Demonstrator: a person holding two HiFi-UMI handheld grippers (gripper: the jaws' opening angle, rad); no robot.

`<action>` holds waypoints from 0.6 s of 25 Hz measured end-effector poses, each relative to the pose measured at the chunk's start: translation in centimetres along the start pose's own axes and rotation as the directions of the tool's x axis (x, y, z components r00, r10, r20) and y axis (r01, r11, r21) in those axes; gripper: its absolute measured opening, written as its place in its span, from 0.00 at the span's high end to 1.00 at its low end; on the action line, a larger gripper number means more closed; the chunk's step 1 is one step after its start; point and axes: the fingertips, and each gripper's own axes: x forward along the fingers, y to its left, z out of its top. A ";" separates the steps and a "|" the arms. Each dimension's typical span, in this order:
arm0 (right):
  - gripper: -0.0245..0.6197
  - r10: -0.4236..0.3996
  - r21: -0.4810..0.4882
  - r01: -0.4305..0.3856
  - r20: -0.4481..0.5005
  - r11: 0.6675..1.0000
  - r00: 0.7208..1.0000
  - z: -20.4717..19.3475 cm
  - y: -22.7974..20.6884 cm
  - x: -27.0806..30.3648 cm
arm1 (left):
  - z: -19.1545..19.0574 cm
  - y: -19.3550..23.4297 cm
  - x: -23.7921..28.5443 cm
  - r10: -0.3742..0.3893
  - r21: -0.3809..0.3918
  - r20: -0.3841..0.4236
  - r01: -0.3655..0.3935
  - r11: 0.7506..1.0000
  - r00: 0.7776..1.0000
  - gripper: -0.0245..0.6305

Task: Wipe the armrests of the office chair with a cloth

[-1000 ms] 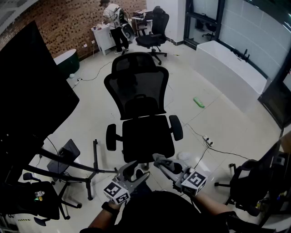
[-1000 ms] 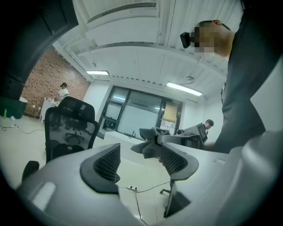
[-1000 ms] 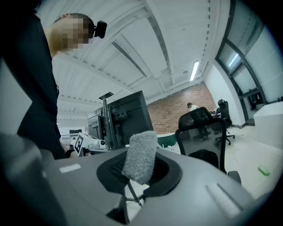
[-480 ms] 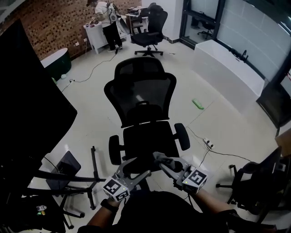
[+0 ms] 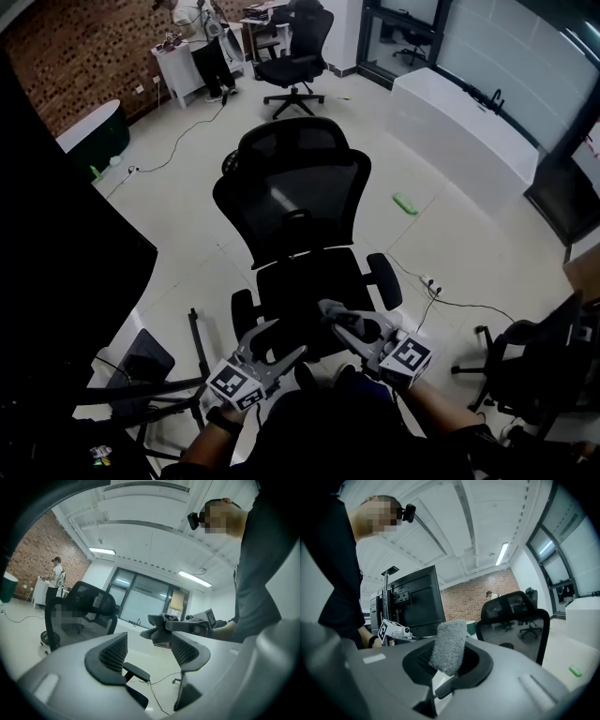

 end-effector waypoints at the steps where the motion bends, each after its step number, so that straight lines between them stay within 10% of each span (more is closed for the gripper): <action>1: 0.90 -0.002 -0.003 0.002 -0.006 1.000 1.000 0.1 -0.2 0.3 | 0.1 0.4 0.1 -0.001 -0.004 0.000 0.001 1.000 1.000 0.48; 15: 0.90 0.034 -0.023 -0.037 -0.127 0.999 0.991 -3.3 -7.1 3.0 | -1.5 5.4 5.1 0.040 -0.026 -0.053 -0.042 0.999 0.998 0.48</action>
